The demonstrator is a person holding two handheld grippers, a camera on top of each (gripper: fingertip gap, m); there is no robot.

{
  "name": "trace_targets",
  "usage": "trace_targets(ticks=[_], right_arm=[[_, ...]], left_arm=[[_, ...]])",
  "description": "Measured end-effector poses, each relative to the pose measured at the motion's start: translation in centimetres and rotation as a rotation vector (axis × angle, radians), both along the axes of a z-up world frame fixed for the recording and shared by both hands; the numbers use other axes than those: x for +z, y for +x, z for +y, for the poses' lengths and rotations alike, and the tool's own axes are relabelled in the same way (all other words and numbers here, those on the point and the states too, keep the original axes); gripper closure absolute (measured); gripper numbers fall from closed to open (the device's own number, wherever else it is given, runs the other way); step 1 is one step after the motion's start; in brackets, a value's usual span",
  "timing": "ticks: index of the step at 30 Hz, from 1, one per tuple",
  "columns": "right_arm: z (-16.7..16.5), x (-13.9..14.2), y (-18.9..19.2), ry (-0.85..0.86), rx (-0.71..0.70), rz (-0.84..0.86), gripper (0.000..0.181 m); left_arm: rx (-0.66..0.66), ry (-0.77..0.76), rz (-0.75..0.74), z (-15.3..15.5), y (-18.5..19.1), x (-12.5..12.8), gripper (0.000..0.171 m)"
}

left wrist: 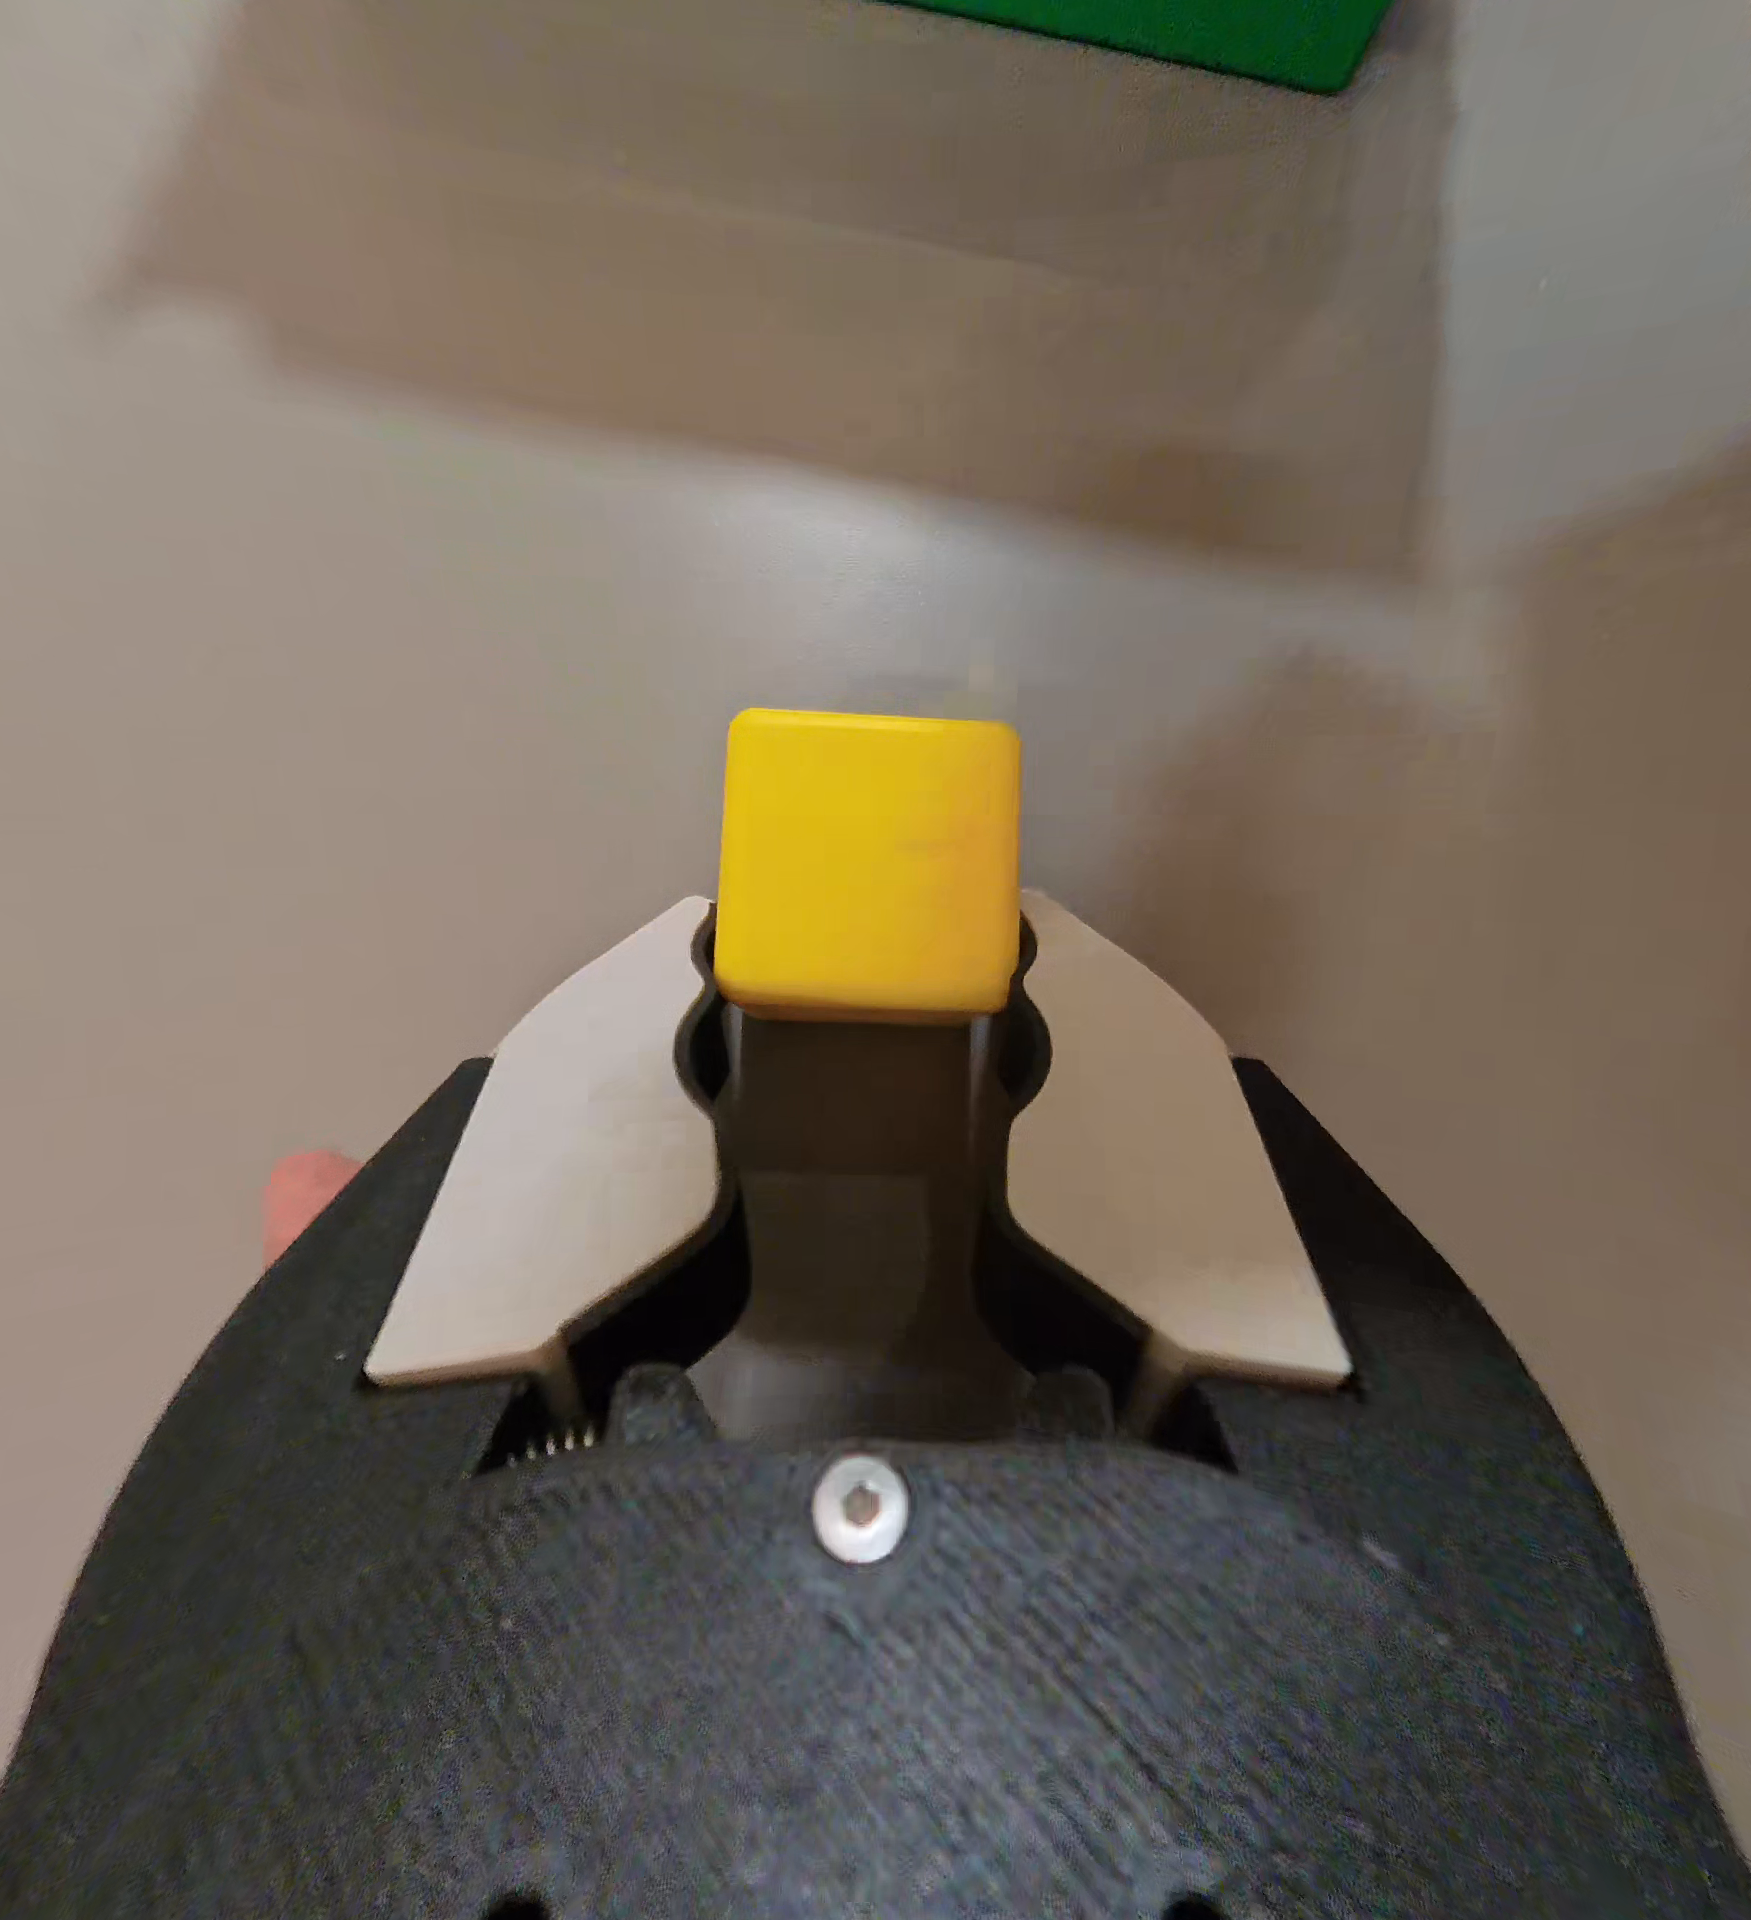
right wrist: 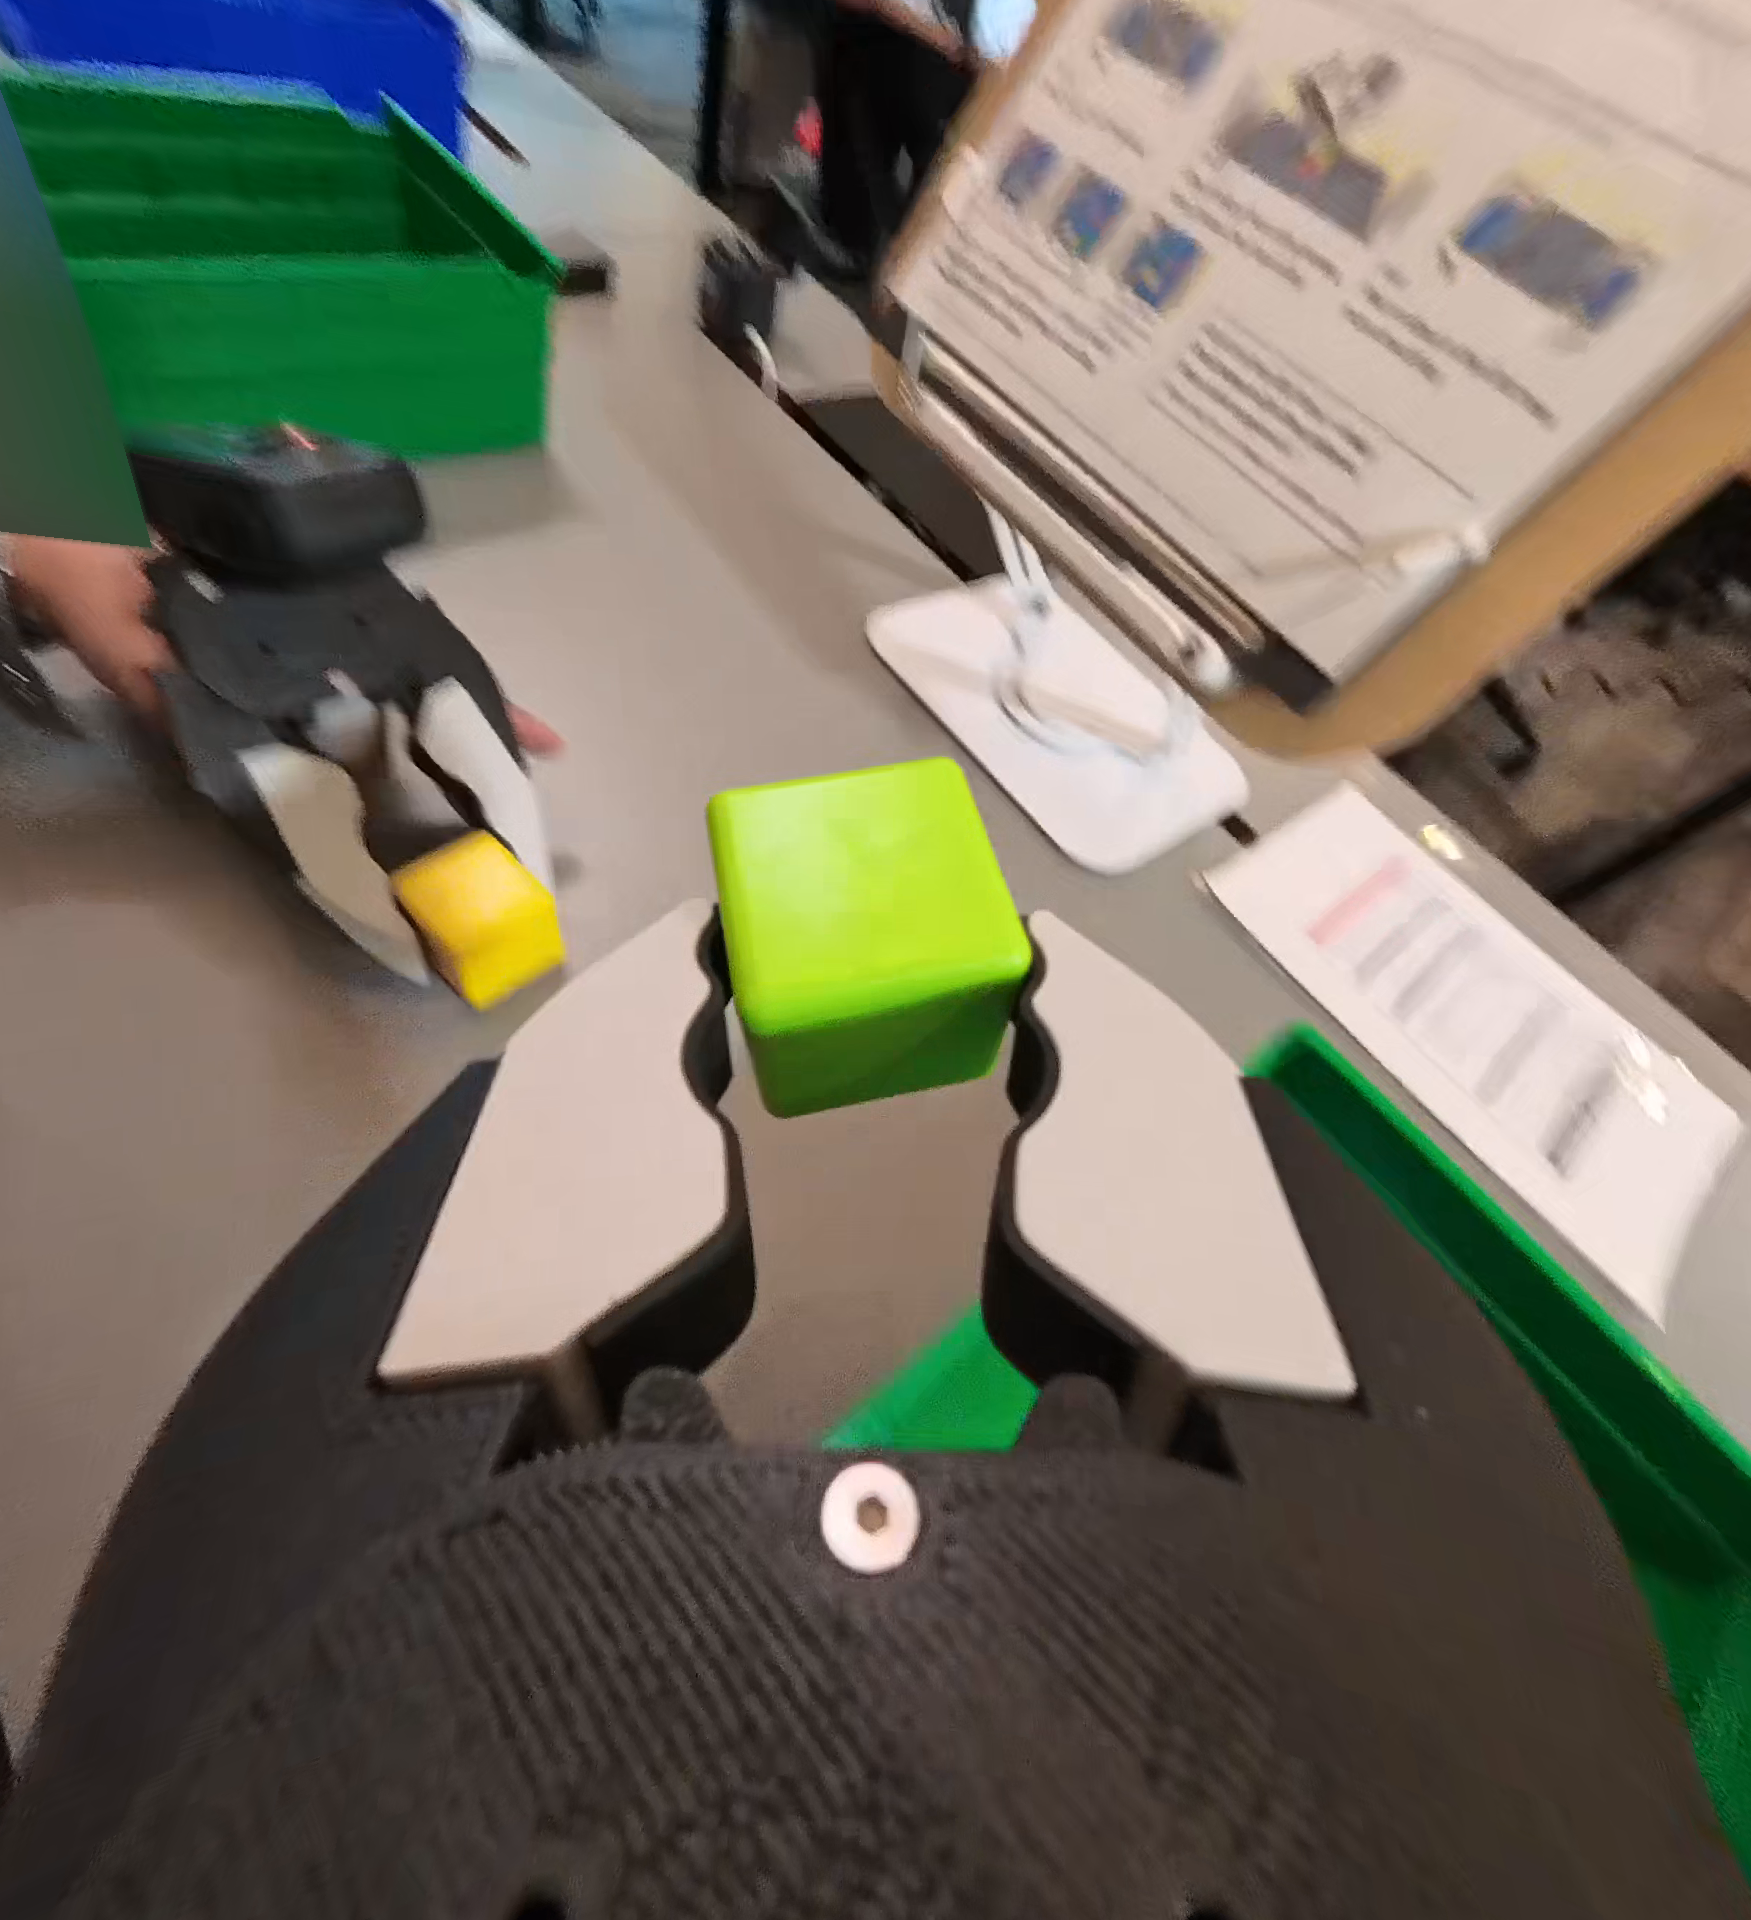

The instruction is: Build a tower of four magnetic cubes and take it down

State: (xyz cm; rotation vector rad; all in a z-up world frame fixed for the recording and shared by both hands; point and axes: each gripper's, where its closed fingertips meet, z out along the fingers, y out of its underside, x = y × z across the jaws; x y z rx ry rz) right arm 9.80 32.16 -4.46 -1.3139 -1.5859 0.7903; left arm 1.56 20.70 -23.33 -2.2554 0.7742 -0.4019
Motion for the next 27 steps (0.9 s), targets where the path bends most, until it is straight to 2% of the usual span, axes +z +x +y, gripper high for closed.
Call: trace_targets(ticks=[4, 7, 15, 18, 27], right_arm=[[5.4, -3.8, 5.4, -0.012, -0.170, -0.202, 0.129], [7.9, -7.5, 8.1, -0.069, -0.258, -0.341, 0.129], [9.7, -16.1, 9.0, -0.087, -0.328, -0.608, 0.129], [9.8, -17.0, 8.6, -0.060, -0.331, -0.632, 0.128], [10.1, -16.5, 8.4, -0.025, -0.353, -0.591, 0.125]], left_arm=[[0.000, -0.001, 0.000, 0.0, 0.0, 0.0, 0.122], [0.002, 0.000, 0.002, 0.0, 0.0, 0.0, 0.122], [0.008, 0.003, 0.006, 0.0, 0.0, 0.0, 0.122], [0.008, 0.003, 0.006, 0.0, 0.0, 0.0, 0.122], [0.007, 0.002, 0.004, 0.0, 0.0, 0.0, 0.122]])
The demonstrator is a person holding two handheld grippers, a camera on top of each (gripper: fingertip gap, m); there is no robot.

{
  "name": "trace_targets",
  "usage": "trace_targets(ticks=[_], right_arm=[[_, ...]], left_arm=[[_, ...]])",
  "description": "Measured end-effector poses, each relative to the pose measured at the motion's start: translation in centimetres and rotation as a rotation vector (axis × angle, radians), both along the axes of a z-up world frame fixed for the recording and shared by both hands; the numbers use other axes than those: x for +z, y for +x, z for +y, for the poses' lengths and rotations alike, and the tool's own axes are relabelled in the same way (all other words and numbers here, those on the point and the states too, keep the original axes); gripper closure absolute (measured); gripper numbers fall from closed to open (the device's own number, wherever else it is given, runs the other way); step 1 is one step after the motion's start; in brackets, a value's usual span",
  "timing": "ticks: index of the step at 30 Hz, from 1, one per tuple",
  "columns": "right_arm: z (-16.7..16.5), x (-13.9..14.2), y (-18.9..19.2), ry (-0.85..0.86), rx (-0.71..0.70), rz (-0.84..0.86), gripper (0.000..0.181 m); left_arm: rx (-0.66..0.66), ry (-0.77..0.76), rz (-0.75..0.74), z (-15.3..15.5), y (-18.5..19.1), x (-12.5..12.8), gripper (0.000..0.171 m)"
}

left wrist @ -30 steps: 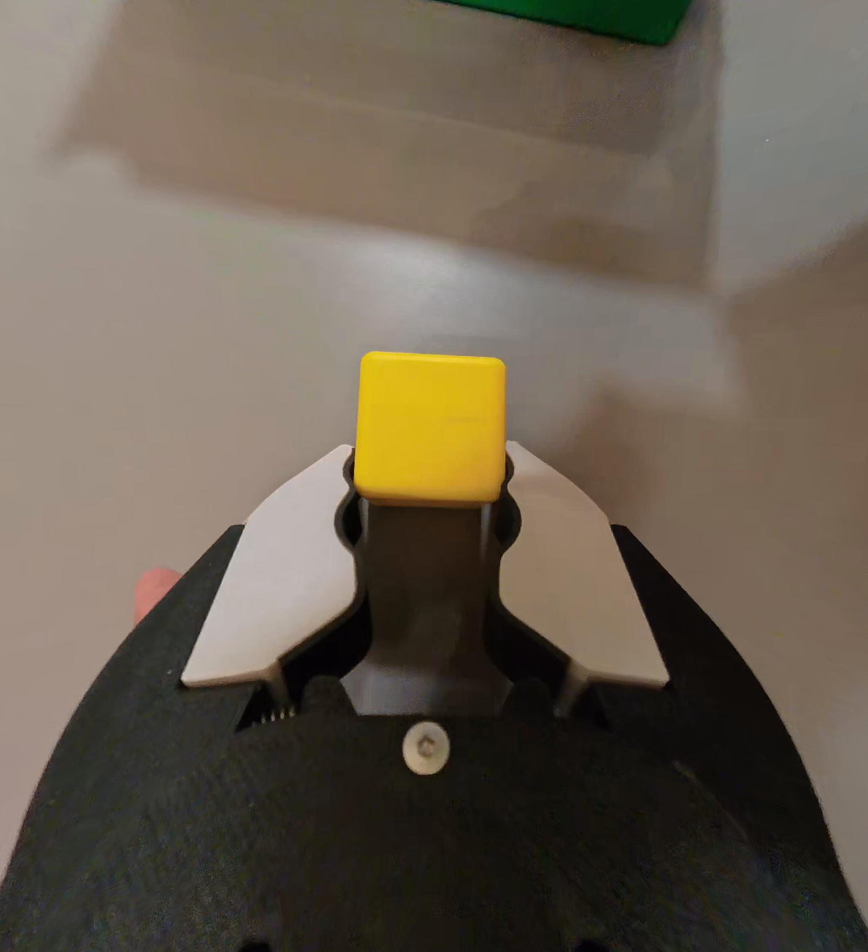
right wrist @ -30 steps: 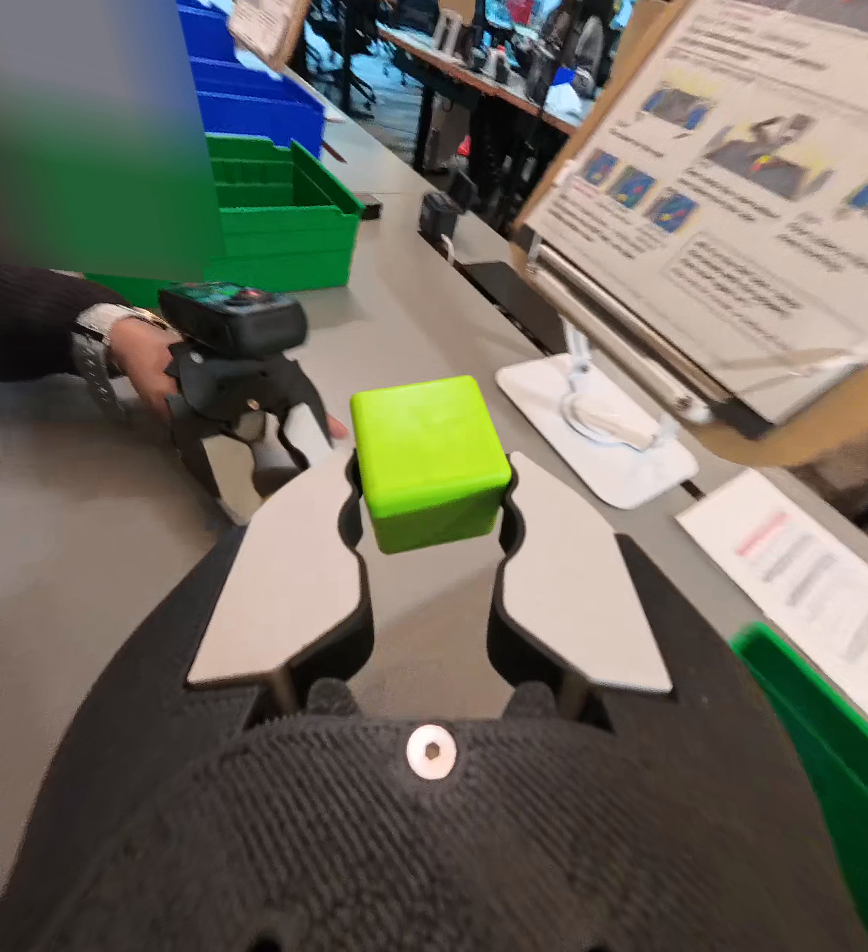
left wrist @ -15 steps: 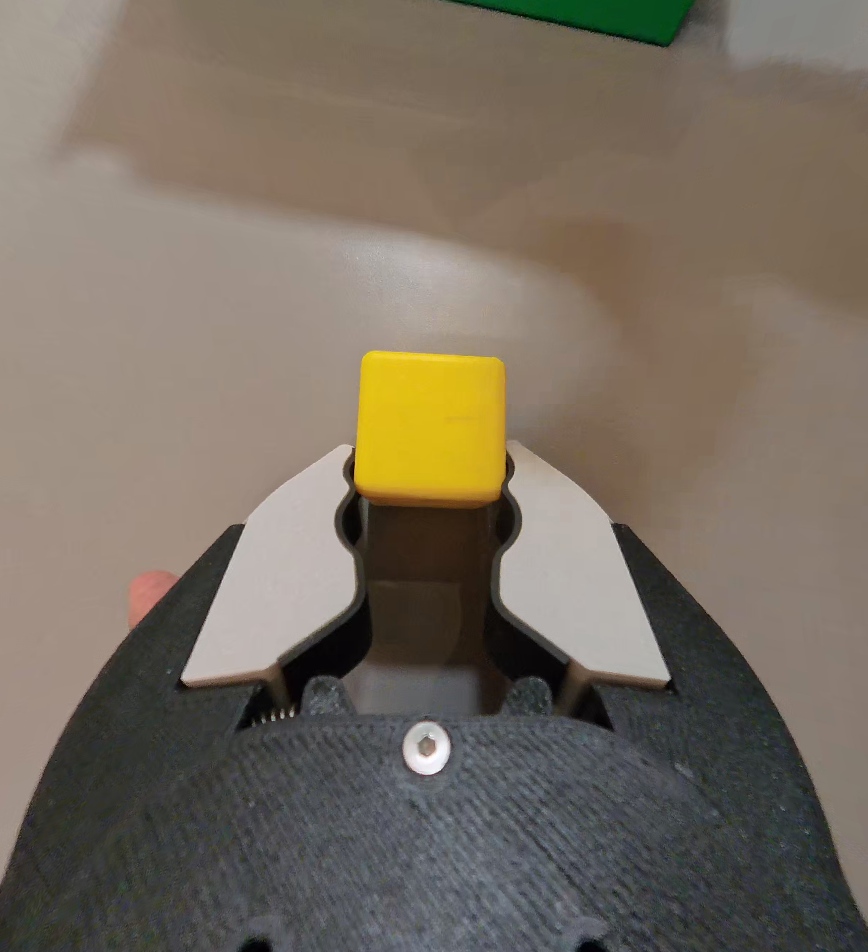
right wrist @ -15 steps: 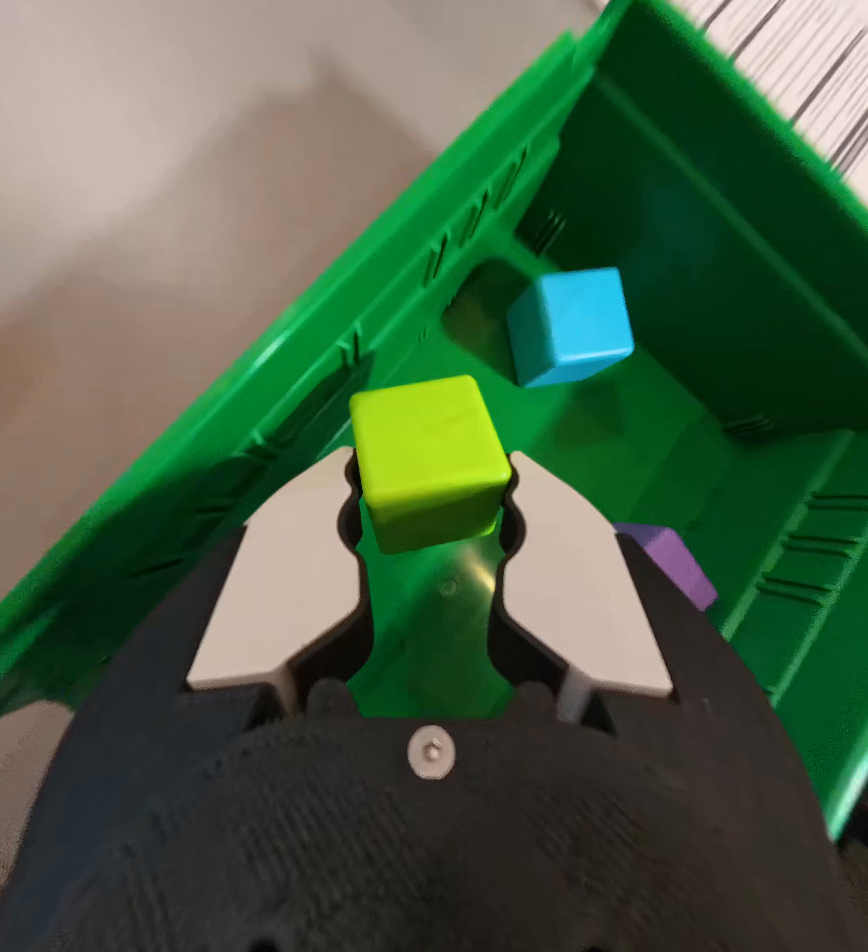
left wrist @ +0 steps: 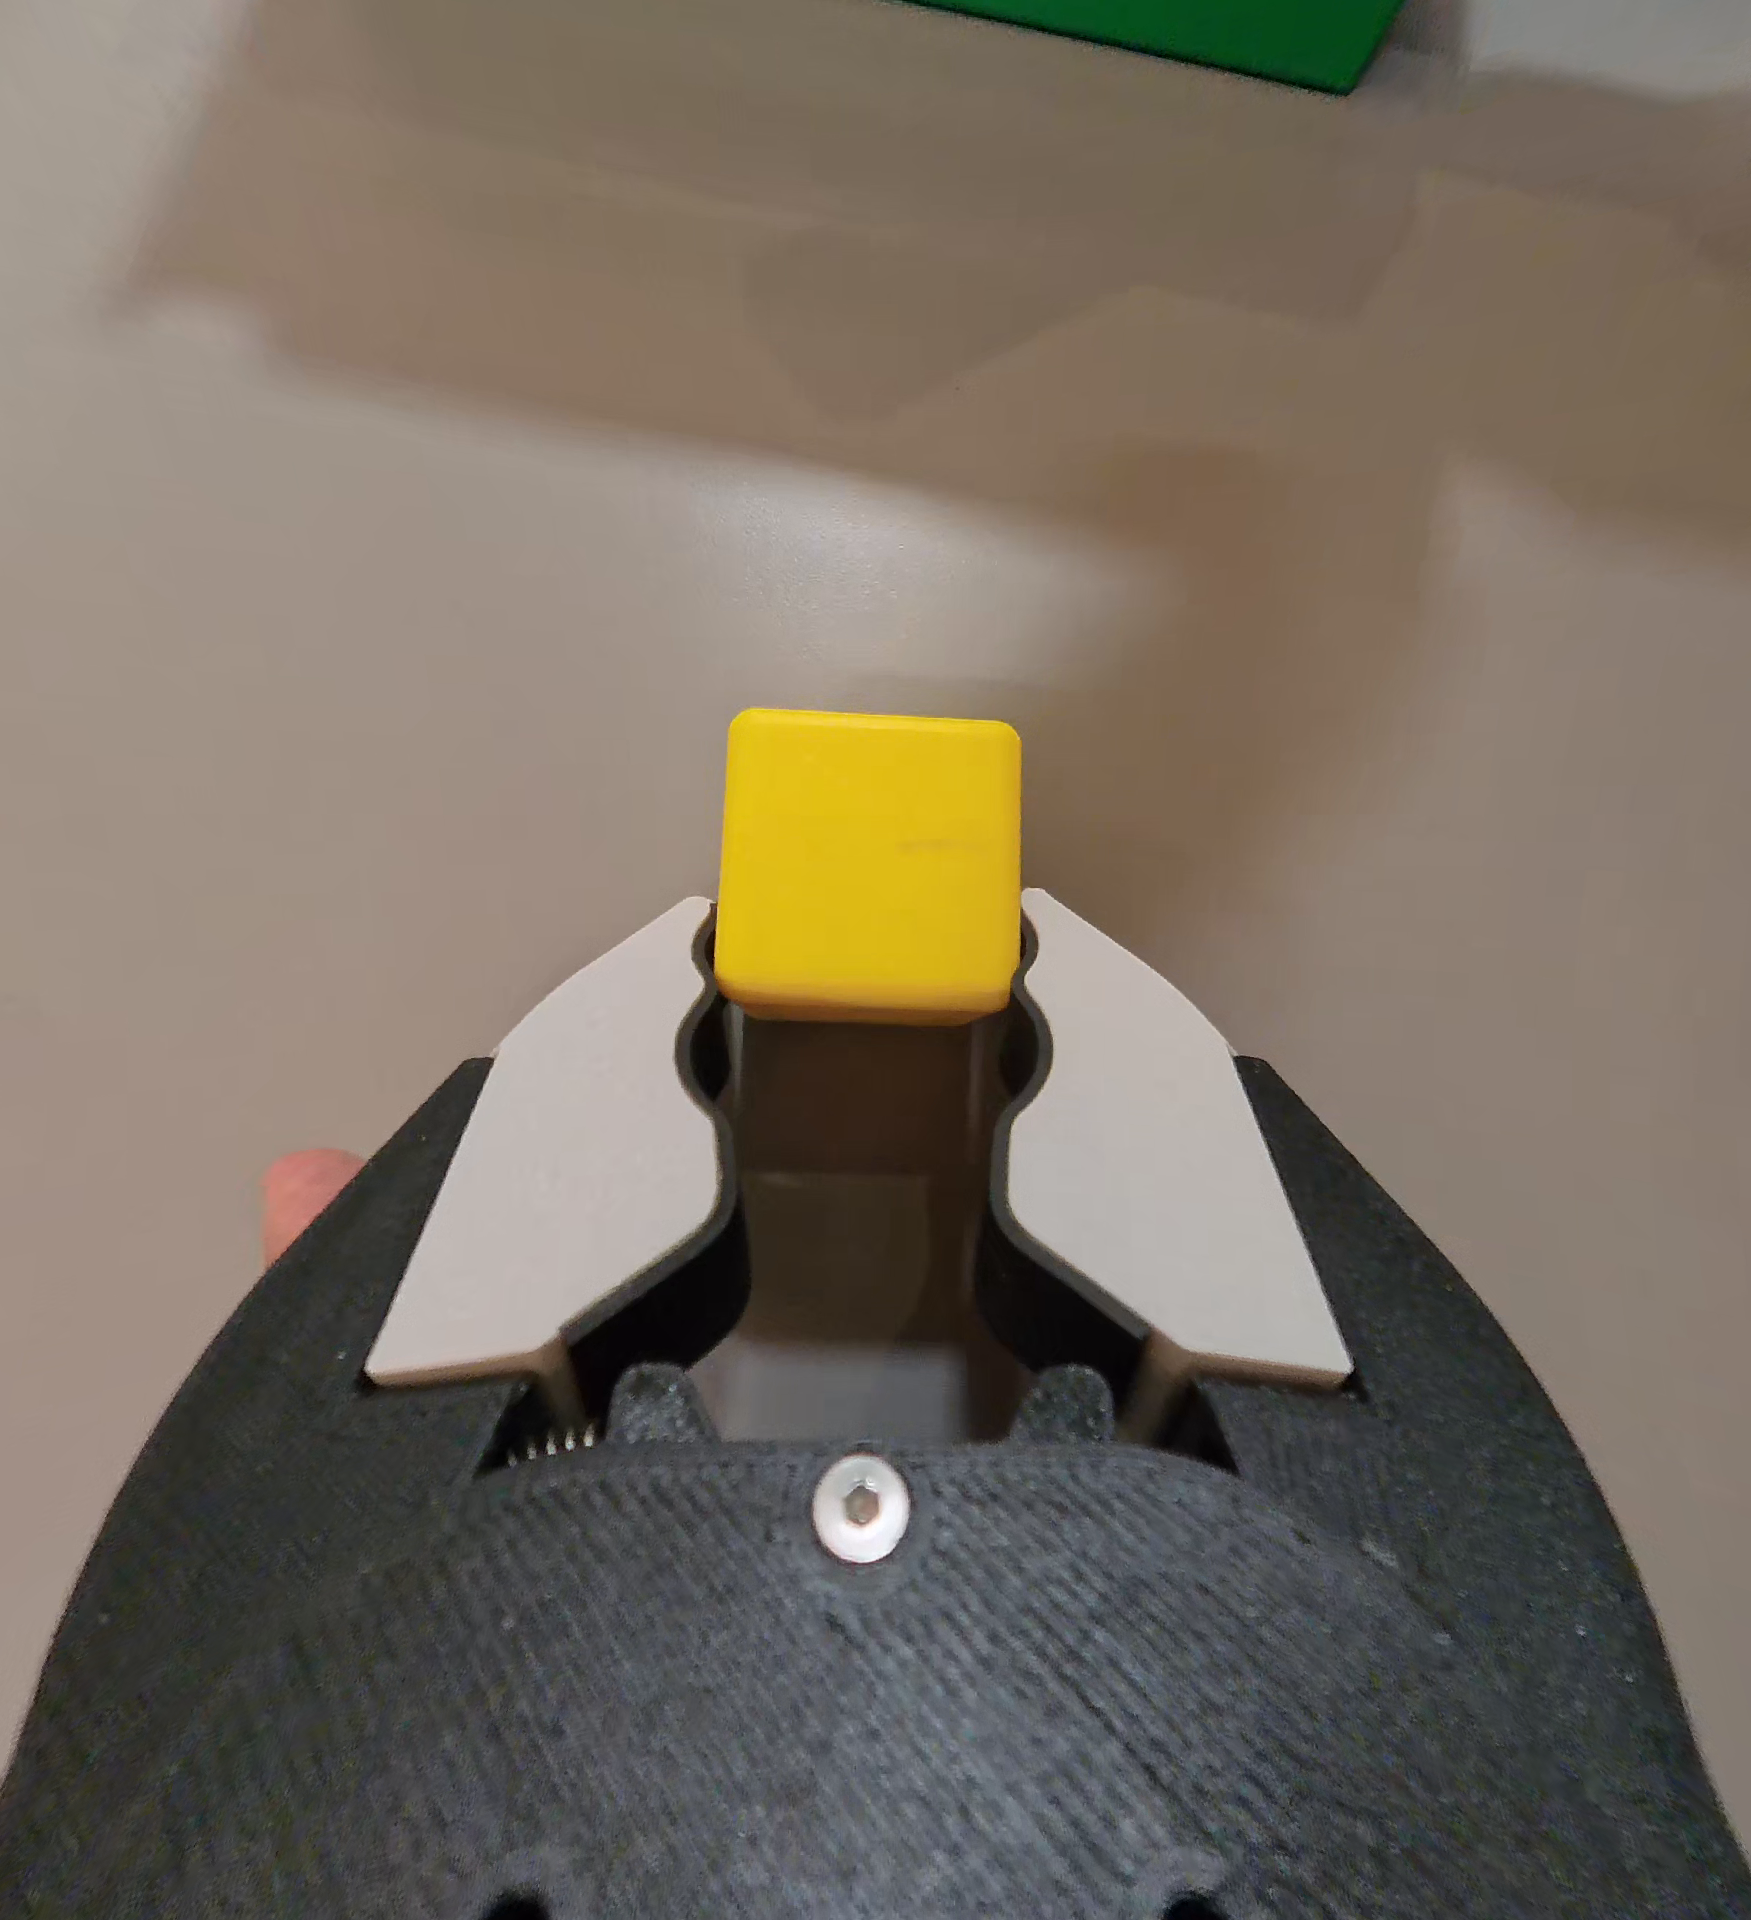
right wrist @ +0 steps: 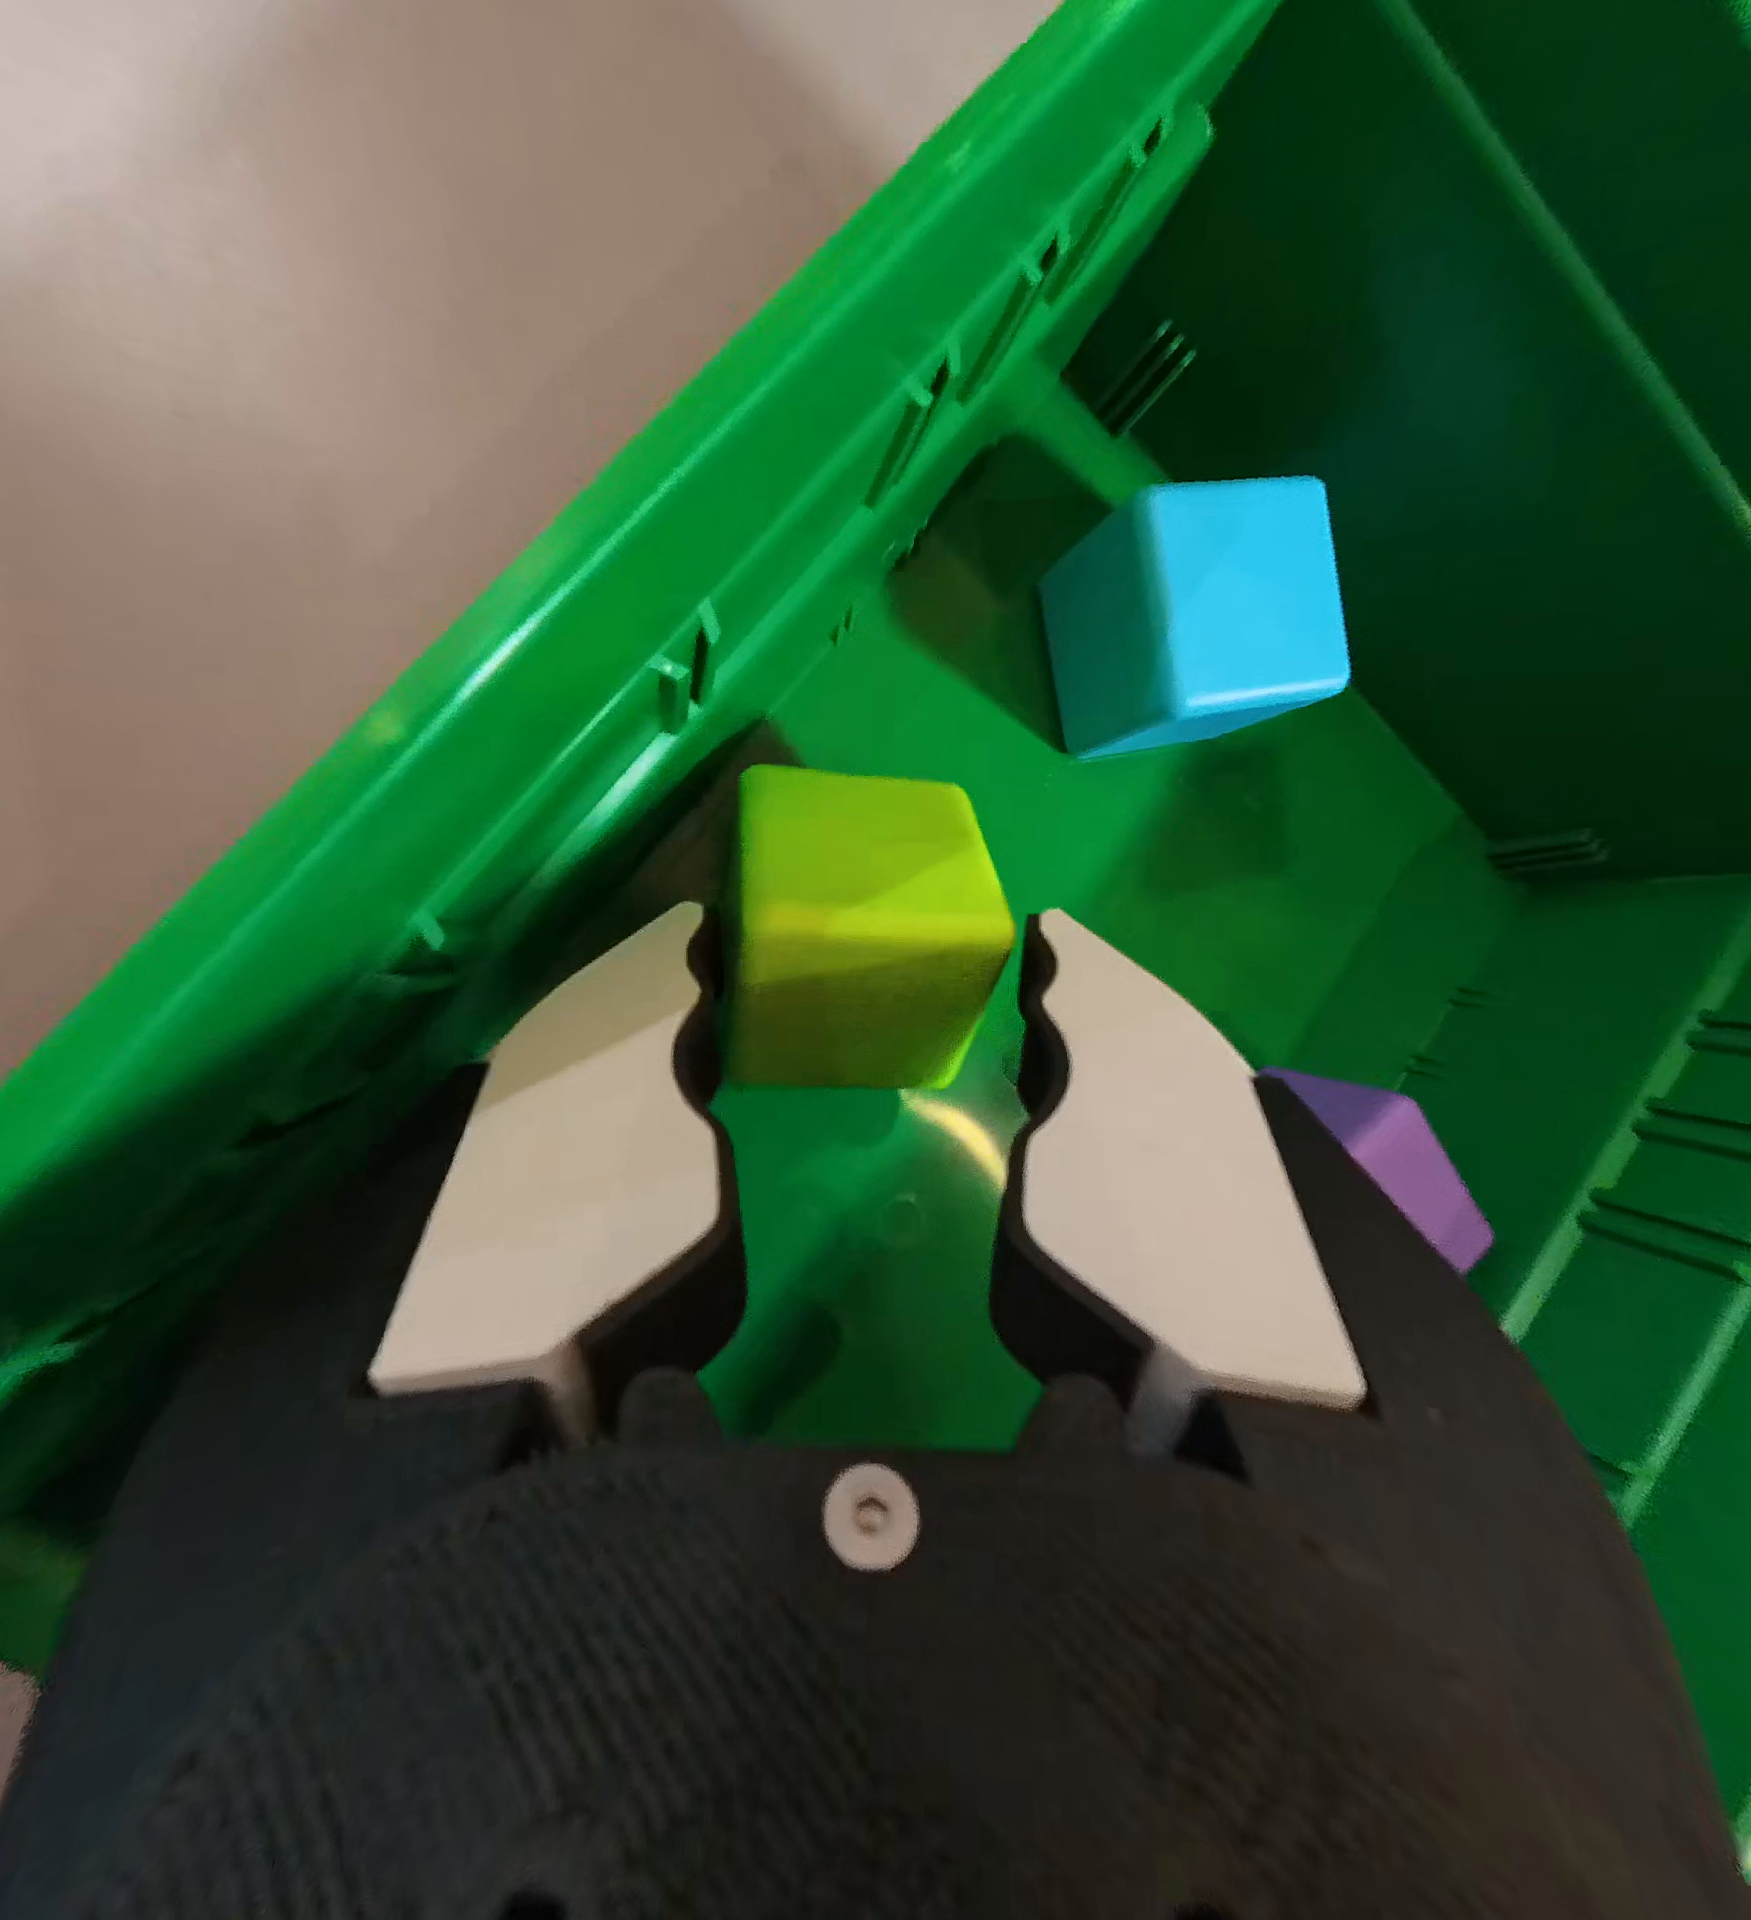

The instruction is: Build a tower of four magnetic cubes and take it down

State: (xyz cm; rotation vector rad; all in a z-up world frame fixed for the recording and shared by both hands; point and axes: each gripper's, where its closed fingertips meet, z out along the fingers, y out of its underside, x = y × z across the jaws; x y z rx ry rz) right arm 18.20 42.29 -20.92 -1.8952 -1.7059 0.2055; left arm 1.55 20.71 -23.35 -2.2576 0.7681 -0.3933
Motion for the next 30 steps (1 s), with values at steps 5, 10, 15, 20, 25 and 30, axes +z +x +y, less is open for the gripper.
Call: trace_targets(ticks=[5, 10, 15, 20, 25, 30], right_arm=[[0.2, 0.7, 0.6, -0.007, -0.013, 0.012, 0.120], [0.6, 2.4, 1.3, 0.026, -0.030, 0.028, 0.118], [0.6, 6.3, 0.9, 0.091, -0.041, 0.126, 0.119], [-3.9, 12.3, -3.3, 0.081, 0.095, 0.361, 0.118], [-12.1, 15.1, -9.0, -0.015, 0.347, 0.525, 0.111], [-19.6, 11.6, -14.2, -0.173, 0.517, 0.528, 0.107]], left_arm=[[0.000, 0.000, 0.002, 0.0, 0.0, 0.0, 0.122], [0.001, 0.002, 0.005, 0.0, 0.0, 0.0, 0.122], [0.001, 0.003, 0.007, 0.0, -0.1, 0.0, 0.122], [0.001, 0.001, 0.008, 0.0, -0.1, -0.1, 0.121], [0.003, -0.004, 0.022, 0.0, -0.1, -0.2, 0.121], [-0.001, -0.016, 0.022, -0.5, -0.1, -0.4, 0.097]])
